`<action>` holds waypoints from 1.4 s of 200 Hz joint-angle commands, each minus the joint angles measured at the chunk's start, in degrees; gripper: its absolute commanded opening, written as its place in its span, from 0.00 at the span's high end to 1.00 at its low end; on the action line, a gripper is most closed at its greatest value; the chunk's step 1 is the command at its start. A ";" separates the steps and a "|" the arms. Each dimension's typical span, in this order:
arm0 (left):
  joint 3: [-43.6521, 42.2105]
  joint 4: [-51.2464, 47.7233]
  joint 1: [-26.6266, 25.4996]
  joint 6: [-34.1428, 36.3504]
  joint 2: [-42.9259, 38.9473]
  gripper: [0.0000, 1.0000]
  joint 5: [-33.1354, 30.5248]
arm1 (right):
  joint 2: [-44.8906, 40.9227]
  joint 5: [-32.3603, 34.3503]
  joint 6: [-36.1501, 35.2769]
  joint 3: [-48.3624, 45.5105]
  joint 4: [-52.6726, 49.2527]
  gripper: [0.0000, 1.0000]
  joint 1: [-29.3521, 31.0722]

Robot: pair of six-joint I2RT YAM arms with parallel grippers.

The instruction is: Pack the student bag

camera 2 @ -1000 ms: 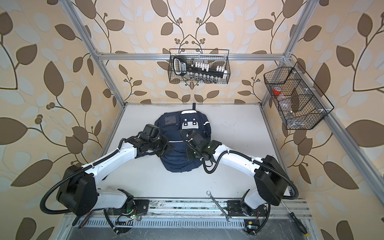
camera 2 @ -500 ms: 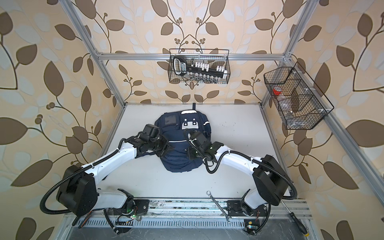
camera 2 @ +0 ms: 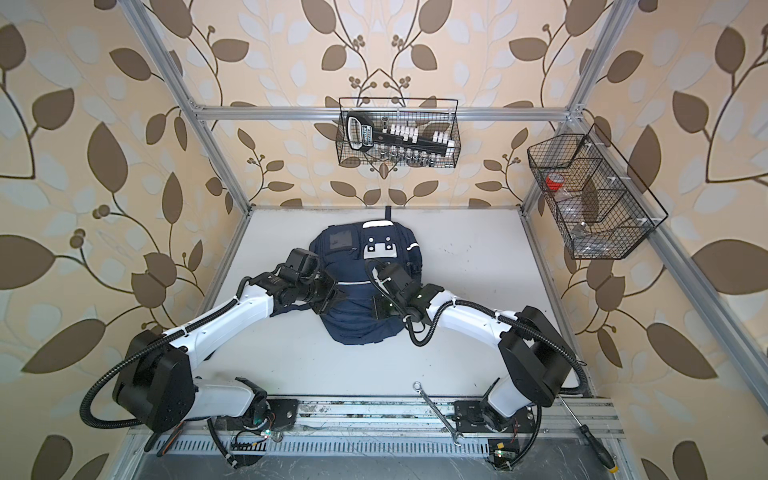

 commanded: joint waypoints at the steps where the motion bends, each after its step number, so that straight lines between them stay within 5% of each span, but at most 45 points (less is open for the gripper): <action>1: 0.63 2.69 -0.03 2.02 -1.59 1.00 0.62 | -0.53 1.30 -0.91 -0.68 -2.05 1.00 -0.07; 43: 1.98 -0.79 2.29 4.69 -2.08 1.00 0.27 | -2.89 7.65 -3.01 -0.59 -7.74 1.00 -1.25; 118: 4.02 -5.59 15.17 12.35 -1.63 1.00 2.90 | -9.56 9.84 -7.36 -3.22 -14.28 1.00 -10.56; 188: 10.97 -6.06 18.54 17.93 5.19 1.00 1.41 | -12.42 4.99 -2.38 0.20 -16.15 1.00 -2.85; 206: 10.47 -6.04 17.79 17.81 4.64 0.67 0.89 | -10.42 6.13 -0.90 4.00 -16.60 1.00 0.21; 218: 10.11 -7.44 17.14 18.15 2.99 0.54 -0.14 | -9.10 6.84 -0.19 6.23 -16.78 1.00 1.74; 280: 4.23 -10.74 15.58 14.11 -10.76 0.39 3.39 | -5.36 9.65 0.31 11.57 -17.30 1.00 5.66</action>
